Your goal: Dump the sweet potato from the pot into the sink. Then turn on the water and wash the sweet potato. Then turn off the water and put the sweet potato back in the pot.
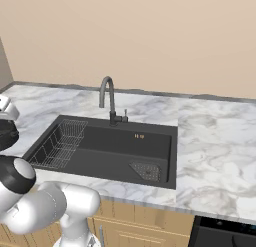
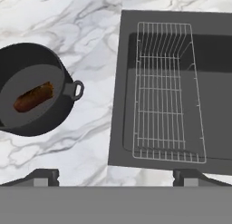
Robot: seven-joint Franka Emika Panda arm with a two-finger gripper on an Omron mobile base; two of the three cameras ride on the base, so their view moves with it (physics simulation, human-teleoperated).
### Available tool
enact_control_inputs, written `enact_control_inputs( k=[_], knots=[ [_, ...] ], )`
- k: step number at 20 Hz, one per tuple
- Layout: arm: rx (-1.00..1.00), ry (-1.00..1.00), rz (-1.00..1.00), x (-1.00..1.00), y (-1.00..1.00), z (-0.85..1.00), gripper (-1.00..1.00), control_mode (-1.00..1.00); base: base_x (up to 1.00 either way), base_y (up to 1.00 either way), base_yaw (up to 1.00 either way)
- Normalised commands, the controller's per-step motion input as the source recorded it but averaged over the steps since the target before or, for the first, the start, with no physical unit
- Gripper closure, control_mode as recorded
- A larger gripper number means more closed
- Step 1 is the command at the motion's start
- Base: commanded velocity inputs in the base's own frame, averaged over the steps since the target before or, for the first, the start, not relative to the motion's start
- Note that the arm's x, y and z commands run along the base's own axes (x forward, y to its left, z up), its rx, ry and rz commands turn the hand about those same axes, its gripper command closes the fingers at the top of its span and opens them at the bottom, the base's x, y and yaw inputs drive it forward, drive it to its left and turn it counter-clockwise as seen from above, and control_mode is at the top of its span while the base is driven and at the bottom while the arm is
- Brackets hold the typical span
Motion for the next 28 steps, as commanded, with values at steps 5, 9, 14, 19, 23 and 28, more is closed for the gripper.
enact_control_inputs(
  k=[5, 9, 14, 19, 23, 28],
  knots=[
    [0.09, 0.0, -0.01, 0.0, 0.23, -0.26, -1.0, -1.0, 0.0, 0.0, 0.0],
    [0.08, 0.0, -0.01, 0.02, 0.17, -0.3, -1.0, -1.0, 0.0, 0.0, 0.0],
    [0.06, 0.01, 0.0, 0.09, 0.15, -0.27, -1.0, -1.0, 0.0, 0.0, 0.0],
    [0.02, 0.03, 0.0, 0.09, 0.11, -0.15, -1.0, -1.0, 0.0, 0.0, 0.0],
    [0.0, 0.04, 0.0, 0.1, 0.1, -0.11, -1.0, -1.0, 0.0, 0.0, 0.0],
    [0.0, 0.06, 0.0, 0.12, 0.1, -0.12, -1.0, -1.0, 0.0, 0.0, 0.0]
  ],
)
